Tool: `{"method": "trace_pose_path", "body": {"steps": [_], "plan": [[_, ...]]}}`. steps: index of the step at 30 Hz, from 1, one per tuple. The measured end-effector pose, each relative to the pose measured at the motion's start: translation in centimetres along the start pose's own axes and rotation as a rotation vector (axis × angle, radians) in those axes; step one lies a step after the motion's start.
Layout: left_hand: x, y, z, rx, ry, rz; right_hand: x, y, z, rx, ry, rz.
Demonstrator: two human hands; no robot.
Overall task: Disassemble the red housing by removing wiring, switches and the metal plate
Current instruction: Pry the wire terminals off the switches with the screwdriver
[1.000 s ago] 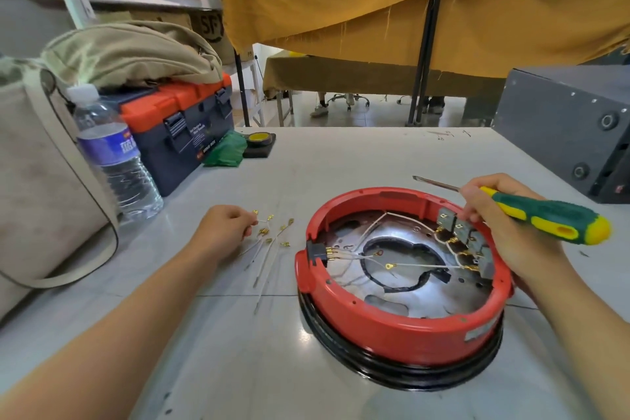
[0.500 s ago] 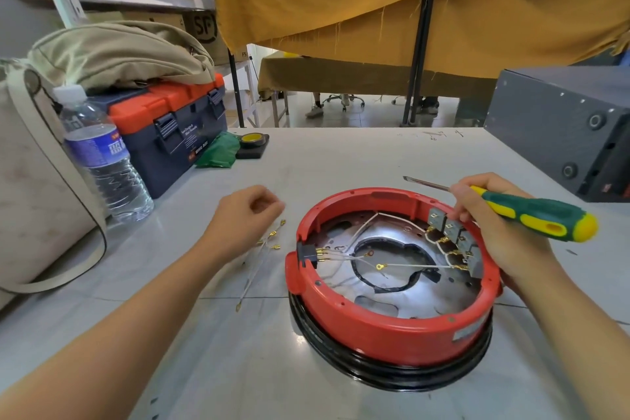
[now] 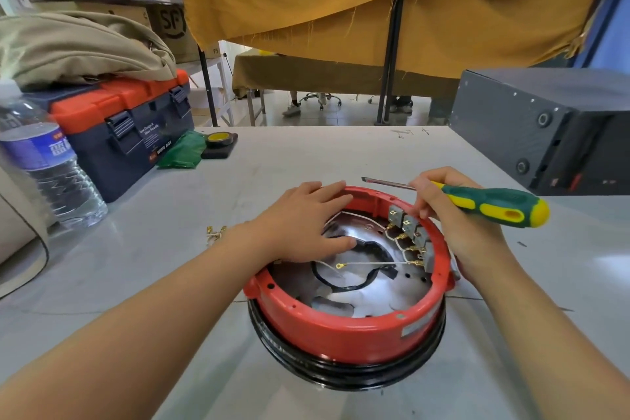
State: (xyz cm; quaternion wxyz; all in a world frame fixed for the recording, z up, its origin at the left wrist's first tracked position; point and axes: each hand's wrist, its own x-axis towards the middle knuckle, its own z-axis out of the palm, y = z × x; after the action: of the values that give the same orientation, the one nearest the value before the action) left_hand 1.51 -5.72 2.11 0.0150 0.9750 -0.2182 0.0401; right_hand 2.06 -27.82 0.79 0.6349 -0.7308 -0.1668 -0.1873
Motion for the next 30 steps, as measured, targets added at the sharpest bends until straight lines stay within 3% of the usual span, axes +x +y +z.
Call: {"method": "trace_pose_path", "body": {"steps": [10, 20, 24, 30], "plan": [[-0.3, 0.0, -0.9, 0.173, 0.006, -0.081, 0.3, -0.6, -0.8, 0.015, 0.104, -0.029], [-0.6, 0.2, -1.5, 0.315, 0.133, -0.2, 0.5, -1.7, -1.6, 0.082, 0.161, -0.051], [-0.1, 0.3, -1.4, 0.439, 0.097, -0.277, 0.6, -2.0, -2.0, 0.097, 0.159, -0.081], [0.9, 0.9, 0.0, 0.123, 0.026, 0.027, 0.4, -2.2, -2.0, 0.05, 0.098, -0.131]]}}
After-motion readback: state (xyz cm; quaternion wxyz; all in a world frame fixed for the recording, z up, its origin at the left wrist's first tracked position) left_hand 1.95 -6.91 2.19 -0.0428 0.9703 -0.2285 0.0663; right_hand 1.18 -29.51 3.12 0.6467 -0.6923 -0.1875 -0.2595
